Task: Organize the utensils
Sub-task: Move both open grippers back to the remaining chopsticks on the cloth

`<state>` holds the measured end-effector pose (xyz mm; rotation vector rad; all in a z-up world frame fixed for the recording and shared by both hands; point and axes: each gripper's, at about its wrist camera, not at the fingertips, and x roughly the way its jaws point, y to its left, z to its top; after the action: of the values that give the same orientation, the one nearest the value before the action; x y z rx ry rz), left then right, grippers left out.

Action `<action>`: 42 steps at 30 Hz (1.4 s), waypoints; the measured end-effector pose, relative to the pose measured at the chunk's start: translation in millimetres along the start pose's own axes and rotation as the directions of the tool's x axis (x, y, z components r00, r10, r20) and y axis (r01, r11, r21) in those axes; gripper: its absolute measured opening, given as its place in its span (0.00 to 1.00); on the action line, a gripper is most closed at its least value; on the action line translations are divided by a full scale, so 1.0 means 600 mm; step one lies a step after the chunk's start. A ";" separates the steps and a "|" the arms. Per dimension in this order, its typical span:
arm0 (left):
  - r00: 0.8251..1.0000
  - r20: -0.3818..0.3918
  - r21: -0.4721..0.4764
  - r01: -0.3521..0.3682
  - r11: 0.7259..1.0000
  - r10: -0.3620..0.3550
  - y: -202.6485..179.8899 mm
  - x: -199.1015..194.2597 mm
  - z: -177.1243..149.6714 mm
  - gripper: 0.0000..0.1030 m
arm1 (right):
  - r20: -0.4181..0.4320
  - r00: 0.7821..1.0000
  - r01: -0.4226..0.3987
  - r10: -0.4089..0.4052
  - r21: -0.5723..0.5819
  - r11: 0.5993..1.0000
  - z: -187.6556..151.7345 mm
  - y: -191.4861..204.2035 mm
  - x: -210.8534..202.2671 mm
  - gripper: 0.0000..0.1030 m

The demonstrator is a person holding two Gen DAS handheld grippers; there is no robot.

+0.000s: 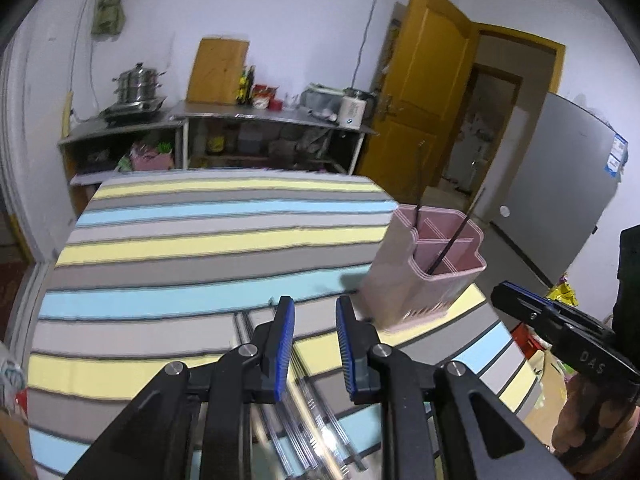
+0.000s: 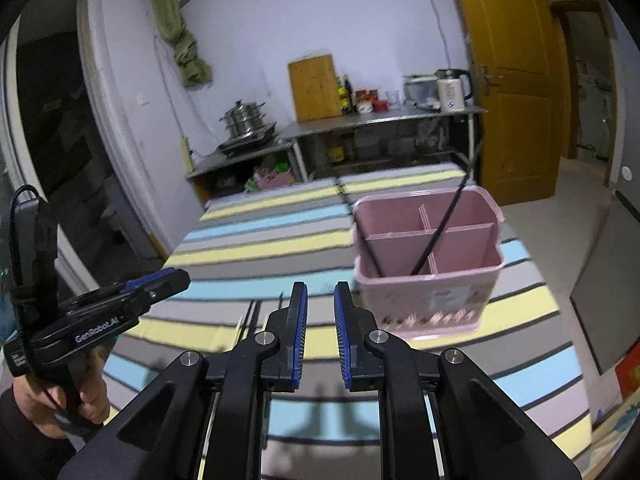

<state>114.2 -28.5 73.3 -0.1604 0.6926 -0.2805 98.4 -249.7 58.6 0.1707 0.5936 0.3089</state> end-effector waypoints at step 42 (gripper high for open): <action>0.965 -0.221 0.003 -0.148 0.989 0.145 0.112 0.179 -0.118 0.13 | -0.335 0.939 -0.098 0.079 -0.039 0.994 -0.121 0.068 0.251 0.14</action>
<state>160.6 -1.4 -61.3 -0.0908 0.9223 -0.1525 165.1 -156.0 -69.2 0.0917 0.9136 0.4458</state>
